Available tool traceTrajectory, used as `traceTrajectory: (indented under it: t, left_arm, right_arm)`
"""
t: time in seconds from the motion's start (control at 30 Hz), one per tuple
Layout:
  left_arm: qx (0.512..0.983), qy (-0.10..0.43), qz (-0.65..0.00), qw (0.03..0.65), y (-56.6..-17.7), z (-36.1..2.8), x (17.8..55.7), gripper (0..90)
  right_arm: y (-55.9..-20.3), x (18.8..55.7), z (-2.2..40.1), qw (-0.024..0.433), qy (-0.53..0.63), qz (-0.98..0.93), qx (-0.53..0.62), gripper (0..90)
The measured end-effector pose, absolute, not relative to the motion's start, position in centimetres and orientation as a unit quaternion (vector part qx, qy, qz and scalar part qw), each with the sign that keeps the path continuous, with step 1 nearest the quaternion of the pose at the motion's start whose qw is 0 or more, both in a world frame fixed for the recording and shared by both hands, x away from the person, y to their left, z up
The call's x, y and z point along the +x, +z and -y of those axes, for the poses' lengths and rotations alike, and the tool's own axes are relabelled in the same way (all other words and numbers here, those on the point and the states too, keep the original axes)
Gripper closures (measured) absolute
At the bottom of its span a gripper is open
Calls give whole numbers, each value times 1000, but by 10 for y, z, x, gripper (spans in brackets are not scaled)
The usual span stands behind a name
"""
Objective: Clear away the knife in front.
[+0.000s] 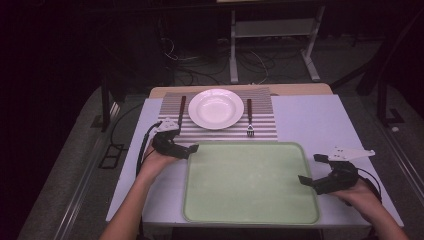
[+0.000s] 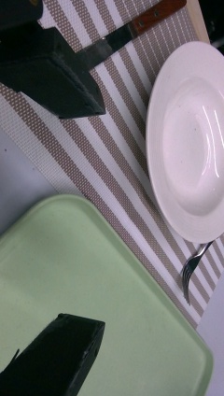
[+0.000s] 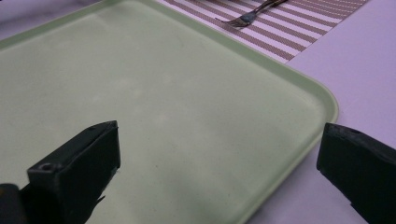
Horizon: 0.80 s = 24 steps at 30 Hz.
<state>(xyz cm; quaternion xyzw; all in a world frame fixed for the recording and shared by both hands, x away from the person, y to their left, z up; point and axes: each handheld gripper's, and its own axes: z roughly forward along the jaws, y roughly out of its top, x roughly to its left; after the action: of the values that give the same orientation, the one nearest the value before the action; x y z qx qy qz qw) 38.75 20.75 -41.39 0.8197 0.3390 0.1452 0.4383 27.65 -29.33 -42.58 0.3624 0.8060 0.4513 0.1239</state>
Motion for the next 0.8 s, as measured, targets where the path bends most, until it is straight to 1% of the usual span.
traceTrajectory:
  t: [0.63,0.7,0.8]
  left_arm:
    - [815,157,-355,429,-416,-212,407,0]
    - [813,159,-357,431,-416,-212,409,16]
    - [811,161,-361,431,-416,-212,413,18]
  right_arm:
    - [-426,276,293,122,453,-805,363,0]
    - [-426,276,293,122,453,-805,363,0]
    - [-426,277,293,121,453,-804,364,0]
